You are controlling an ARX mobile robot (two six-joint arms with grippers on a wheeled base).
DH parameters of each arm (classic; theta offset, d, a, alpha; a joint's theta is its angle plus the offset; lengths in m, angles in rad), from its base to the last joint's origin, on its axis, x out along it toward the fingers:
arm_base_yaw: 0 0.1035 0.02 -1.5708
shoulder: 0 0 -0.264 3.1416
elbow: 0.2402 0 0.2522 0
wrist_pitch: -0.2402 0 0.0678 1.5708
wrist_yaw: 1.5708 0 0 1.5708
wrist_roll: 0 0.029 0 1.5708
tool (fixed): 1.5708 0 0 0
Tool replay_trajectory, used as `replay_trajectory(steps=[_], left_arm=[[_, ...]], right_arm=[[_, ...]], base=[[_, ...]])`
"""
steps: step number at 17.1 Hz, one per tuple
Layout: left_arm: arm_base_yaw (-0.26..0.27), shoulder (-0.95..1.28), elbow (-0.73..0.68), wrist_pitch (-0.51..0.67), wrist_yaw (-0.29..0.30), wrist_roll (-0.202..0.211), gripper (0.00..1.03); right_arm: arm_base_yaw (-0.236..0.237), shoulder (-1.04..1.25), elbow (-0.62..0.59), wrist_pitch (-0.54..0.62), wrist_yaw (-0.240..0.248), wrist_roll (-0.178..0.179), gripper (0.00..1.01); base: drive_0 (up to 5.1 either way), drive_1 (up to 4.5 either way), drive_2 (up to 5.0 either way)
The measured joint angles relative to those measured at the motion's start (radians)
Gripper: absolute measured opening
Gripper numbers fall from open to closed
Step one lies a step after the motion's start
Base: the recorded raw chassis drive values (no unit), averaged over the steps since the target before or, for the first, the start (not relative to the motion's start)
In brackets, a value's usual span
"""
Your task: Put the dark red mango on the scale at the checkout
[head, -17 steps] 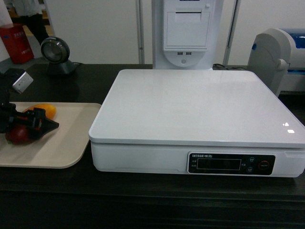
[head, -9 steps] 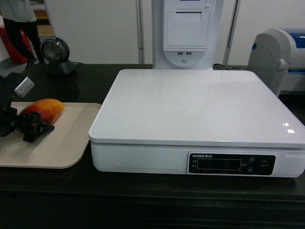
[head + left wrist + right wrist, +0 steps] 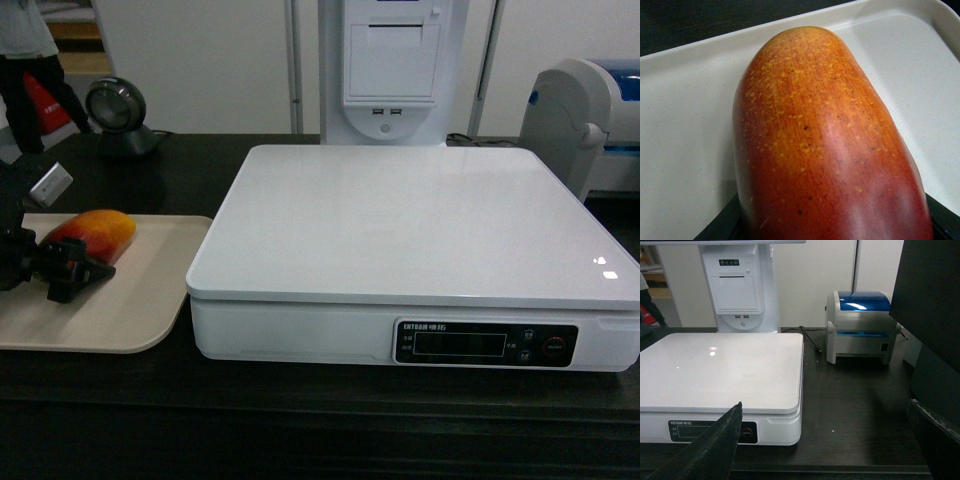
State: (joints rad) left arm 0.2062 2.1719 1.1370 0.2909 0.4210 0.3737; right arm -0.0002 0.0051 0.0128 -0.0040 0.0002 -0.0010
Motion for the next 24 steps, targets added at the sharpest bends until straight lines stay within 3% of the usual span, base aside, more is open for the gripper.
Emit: replay_trajectory(steps=[4,6,7,8,9,15,18,21,24], left_arm=[[0.0,-0.046,-0.046,0.023,0.0,-0.001,0.62],[-0.005,-0.218,-0.155,0.063,0.008,-0.006,0.62],[-0.047,-0.399,-0.251,0.044,0.042,-0.006,0.61],[-0.123,-0.516,-0.264,0.027,0.045,-0.011,0.61],[-0.157,-0.535,-0.262,0.014,0.049,-0.022,0.61],[-0.407,-0.482,-0.143,-0.01,0.015,-0.082,0.61],[-0.528,-0.384,-0.071,-0.022,-0.019,-0.089,0.61],[-0.594,-0.275,0.04,-0.046,-0.056,-0.106,0.61],[-0.6,-0.174,0.15,-0.09,-0.089,-0.128,0.61]], right_arm=[[0.0,0.0,0.0,0.0,0.0,0.0,0.98],[0.0,0.0,0.0,0.0,0.0,0.0,0.98],[0.0,0.0,0.0,0.0,0.0,0.0,0.98],[0.0,0.0,0.0,0.0,0.0,0.0,0.98],[0.0,0.0,0.0,0.0,0.0,0.0,0.98],[0.0,0.0,0.0,0.0,0.0,0.0,0.98],[0.0,0.0,0.0,0.0,0.0,0.0,0.98],[0.0,0.0,0.0,0.0,0.0,0.0,0.98],[0.0,0.0,0.0,0.0,0.0,0.0,0.98]], base=[[0.0,0.0,0.0],[0.0,0.0,0.0],[0.0,0.0,0.0],[0.0,0.0,0.0],[0.0,0.0,0.0],[0.0,0.0,0.0],[0.0,0.0,0.0],[0.0,0.0,0.0],[0.0,0.0,0.0]])
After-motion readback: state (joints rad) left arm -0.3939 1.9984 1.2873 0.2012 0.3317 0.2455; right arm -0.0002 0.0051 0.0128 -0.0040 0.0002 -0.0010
